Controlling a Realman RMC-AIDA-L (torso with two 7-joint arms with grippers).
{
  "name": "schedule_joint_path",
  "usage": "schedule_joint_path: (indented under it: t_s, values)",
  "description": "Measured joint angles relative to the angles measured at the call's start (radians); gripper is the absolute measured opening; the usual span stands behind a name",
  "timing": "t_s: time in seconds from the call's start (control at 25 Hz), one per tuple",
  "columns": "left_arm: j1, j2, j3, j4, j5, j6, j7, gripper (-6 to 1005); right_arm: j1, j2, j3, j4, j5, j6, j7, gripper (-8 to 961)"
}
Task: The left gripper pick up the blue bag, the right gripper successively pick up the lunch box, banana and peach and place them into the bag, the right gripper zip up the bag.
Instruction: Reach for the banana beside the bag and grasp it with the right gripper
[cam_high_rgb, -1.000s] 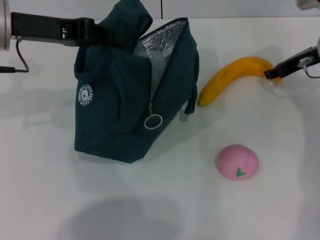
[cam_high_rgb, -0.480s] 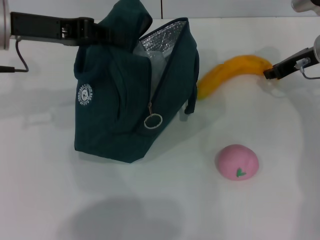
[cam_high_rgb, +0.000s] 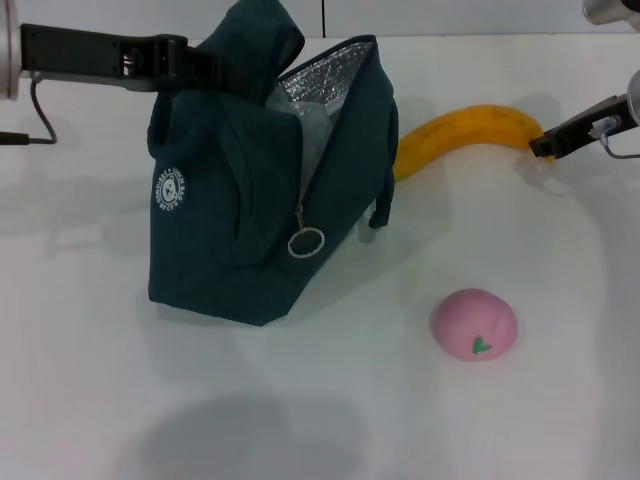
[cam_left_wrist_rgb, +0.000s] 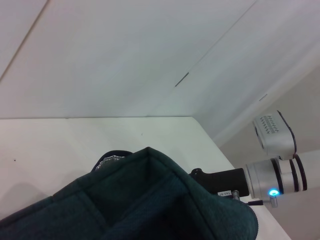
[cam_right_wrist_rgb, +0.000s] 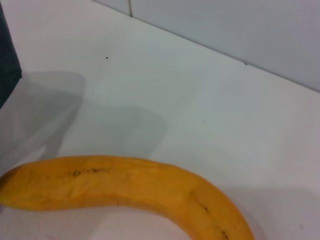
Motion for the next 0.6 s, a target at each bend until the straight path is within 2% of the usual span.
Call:
schedule_joint_path:
  t_s: [0.6]
  values:
    - [0.000, 0.000, 0.000, 0.003, 0.000, 0.000, 0.000, 36, -0.002, -0.001, -0.015, -0.007, -0.001, -0.005, 0.000, 180]
